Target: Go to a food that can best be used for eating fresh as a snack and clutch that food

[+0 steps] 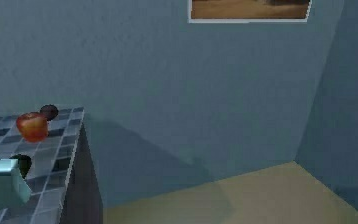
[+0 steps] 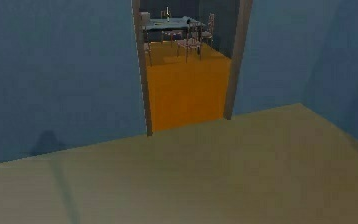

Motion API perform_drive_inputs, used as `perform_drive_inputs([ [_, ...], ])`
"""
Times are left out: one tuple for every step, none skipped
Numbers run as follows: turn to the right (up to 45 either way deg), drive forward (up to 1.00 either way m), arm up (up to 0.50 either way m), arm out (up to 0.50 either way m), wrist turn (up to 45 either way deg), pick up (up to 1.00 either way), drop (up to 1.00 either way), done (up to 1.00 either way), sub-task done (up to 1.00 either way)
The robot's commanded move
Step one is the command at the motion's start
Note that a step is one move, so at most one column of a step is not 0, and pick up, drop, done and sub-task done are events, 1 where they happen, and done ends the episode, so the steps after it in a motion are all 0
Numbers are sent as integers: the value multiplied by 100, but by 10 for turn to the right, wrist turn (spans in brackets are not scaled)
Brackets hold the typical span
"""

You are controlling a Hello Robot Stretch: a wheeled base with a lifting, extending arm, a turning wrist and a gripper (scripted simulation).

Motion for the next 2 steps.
perform_drive_inputs([
  [240, 0, 0, 0, 0, 0, 0, 0, 0],
  [0, 25, 0, 0, 0, 0, 0, 0, 0],
])
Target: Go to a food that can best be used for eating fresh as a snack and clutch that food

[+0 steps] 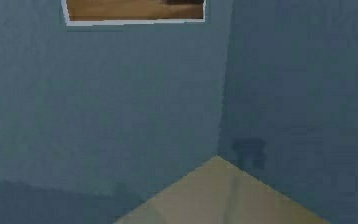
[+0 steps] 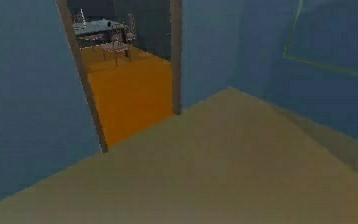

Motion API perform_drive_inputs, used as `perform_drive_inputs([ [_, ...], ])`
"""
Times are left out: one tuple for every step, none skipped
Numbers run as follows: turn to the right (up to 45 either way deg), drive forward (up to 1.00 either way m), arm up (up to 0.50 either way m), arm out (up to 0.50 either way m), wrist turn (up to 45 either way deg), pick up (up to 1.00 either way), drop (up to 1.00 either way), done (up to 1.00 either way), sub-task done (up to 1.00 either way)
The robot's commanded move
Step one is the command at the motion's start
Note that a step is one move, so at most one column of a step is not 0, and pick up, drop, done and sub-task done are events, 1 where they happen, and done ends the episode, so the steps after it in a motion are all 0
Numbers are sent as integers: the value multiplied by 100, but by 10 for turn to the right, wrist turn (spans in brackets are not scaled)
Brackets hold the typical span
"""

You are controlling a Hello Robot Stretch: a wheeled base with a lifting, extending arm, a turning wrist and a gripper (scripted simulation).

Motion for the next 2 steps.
perform_drive_inputs([
  [-210, 0, 0, 0, 0, 0, 0, 0, 0],
  [0, 15, 0, 0, 0, 0, 0, 0, 0],
])
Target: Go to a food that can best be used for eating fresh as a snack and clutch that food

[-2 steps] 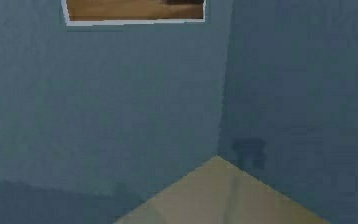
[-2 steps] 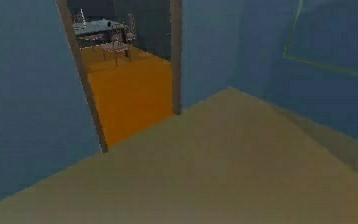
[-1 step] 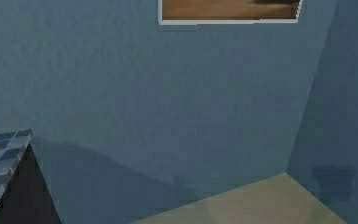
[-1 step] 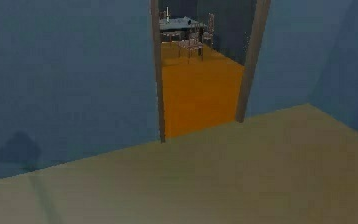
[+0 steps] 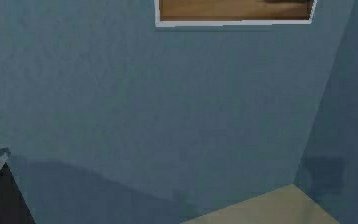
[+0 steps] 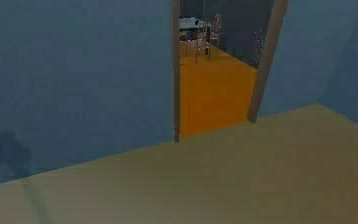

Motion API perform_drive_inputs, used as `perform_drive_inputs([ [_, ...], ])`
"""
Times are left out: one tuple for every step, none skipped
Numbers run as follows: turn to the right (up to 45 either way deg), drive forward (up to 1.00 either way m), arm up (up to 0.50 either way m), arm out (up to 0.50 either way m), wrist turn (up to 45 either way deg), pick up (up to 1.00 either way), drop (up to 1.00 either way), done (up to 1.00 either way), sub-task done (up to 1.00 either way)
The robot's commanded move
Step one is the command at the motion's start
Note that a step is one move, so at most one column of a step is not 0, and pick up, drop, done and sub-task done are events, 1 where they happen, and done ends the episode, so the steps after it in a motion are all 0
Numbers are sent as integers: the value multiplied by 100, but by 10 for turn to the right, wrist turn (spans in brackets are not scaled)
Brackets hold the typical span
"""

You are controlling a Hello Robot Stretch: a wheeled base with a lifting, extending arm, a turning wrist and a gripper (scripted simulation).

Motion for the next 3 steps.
perform_drive_inputs([
  [-450, 0, 0, 0, 0, 0, 0, 0, 0],
  [-450, 0, 0, 0, 0, 0, 0, 0, 0],
  [-450, 0, 0, 0, 0, 0, 0, 0, 0],
])
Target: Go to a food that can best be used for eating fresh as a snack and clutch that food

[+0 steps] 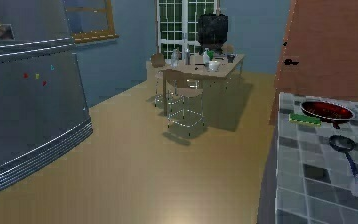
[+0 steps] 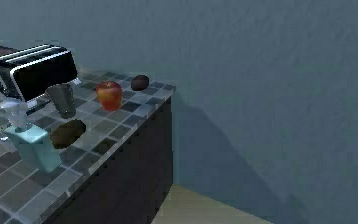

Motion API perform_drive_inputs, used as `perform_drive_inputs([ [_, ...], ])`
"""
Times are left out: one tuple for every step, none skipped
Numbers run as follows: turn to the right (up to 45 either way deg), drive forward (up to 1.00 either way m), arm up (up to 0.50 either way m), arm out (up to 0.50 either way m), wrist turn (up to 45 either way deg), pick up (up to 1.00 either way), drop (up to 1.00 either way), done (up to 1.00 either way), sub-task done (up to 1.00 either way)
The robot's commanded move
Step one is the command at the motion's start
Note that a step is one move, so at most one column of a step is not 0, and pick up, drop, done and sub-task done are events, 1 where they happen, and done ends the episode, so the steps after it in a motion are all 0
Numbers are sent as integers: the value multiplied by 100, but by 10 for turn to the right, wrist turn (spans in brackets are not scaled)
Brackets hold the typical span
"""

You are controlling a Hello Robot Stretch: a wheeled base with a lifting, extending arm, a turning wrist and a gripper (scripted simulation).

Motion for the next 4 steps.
perform_drive_inputs([
  [-150, 0, 0, 0, 0, 0, 0, 0, 0],
  [0, 0, 50, 0, 0, 0, 0, 0, 0],
  [0, 0, 38, 0, 0, 0, 0, 0, 0],
  [0, 0, 0, 46, 0, 0, 0, 0, 0],
])
